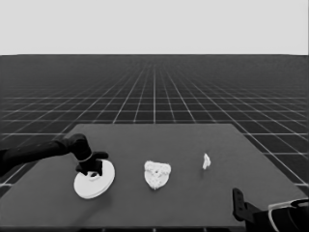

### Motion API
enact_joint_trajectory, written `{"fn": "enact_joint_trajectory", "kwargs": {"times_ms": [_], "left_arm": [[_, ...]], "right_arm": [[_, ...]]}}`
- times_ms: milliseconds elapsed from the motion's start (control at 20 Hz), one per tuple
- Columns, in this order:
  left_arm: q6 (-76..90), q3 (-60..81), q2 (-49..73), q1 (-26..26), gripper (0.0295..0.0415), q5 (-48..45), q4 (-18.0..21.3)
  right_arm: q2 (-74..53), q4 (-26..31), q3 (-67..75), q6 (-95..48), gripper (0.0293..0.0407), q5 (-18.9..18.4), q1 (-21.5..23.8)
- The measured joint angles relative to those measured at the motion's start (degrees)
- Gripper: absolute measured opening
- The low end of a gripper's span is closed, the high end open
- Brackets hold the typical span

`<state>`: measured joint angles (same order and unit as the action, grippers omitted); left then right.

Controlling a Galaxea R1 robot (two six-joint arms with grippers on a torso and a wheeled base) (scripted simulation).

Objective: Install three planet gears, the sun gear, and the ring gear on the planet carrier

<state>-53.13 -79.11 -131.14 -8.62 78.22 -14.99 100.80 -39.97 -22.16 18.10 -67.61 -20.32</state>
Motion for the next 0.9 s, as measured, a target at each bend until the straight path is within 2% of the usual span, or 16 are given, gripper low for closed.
{"fn": "enact_joint_trajectory", "kwargs": {"times_ms": [300,350,450,600,800,850,900], "left_arm": [[0.0,0.0,0.0,0.0,0.0348,0.0,0.0],[-1.2,3.8,1.8,4.0,0.0348,3.3,3.4],[-1.8,5.9,2.8,9.5,0.0348,6.2,7.3],[-1.8,6.1,3.0,11.7,0.0348,7.4,9.1],[-1.8,6.1,3.0,12.1,0.0348,7.7,9.5],[-20.9,8.4,-5.4,11.4,0.0349,9.4,7.5],[-29.6,5.4,-21.1,11.0,0.0349,10.5,6.9]], "right_arm": [[0.0,0.0,0.0,0.0,0.0385,0.0,0.0],[0.0,0.0,0.0,0.0,0.0385,0.0,0.0],[0.0,0.0,0.0,0.0,0.0385,0.0,0.0],[0.0,0.0,0.0,0.0,0.0385,0.0,0.0],[0.0,0.0,0.0,0.0,0.0385,0.0,0.0],[0.0,0.0,0.0,0.0,0.0385,0.0,0.0],[0.0,0.0,0.0,0.0,0.0385,0.0,0.0]]}}
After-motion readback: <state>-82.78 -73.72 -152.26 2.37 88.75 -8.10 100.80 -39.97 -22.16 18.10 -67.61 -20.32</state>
